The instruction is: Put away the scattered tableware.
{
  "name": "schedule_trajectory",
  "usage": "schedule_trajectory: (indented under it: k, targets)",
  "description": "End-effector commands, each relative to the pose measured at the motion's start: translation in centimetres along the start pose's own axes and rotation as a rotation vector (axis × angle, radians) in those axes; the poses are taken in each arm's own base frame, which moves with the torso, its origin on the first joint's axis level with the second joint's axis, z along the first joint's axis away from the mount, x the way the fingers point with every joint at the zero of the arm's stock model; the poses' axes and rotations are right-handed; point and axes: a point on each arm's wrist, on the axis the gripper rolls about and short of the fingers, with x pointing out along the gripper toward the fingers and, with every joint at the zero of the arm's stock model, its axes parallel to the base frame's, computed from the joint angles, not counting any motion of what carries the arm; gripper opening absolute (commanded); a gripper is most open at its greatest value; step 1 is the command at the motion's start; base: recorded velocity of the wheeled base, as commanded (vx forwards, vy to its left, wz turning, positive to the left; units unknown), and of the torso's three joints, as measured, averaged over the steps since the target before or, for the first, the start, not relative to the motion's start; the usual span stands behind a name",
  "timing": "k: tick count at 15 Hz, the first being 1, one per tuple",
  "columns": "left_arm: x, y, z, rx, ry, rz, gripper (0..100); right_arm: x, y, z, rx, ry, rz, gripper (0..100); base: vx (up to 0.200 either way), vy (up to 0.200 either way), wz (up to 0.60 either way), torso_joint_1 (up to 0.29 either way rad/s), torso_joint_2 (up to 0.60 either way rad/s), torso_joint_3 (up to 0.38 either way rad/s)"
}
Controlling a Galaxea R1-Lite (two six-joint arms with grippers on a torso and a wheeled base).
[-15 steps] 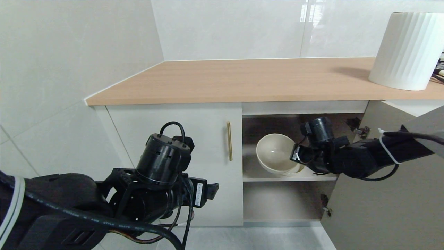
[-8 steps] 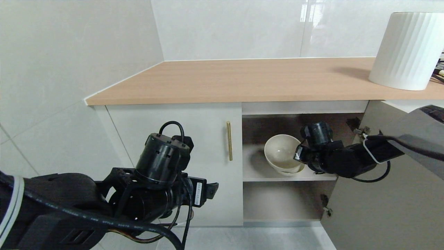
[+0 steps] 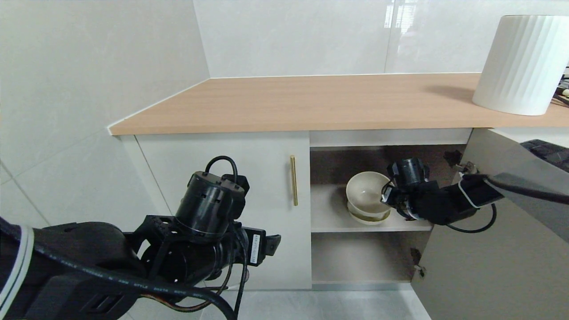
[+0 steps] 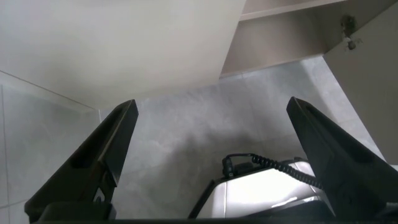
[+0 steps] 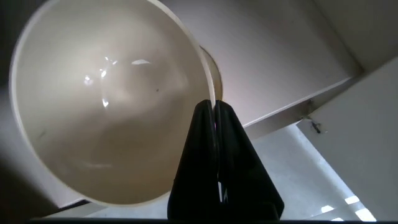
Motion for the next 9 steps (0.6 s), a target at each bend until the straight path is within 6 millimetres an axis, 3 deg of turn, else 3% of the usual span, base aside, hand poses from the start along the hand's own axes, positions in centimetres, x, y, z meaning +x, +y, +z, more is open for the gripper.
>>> schedule_trajectory:
  k: [1,9]
  targets:
    - [0.05,0.00,-0.02,0.000,0.001,0.001,100,0.91,-0.14,-0.81,-0.009,0.016,-0.013,0,0.000,0.000,0.00,0.000,0.00,0.000]
    - [0.05,0.00,-0.02,0.000,0.001,0.001,100,1.88,-0.15,-1.29,-0.011,0.017,-0.026,0,0.000,0.000,0.00,0.000,0.00,0.000]
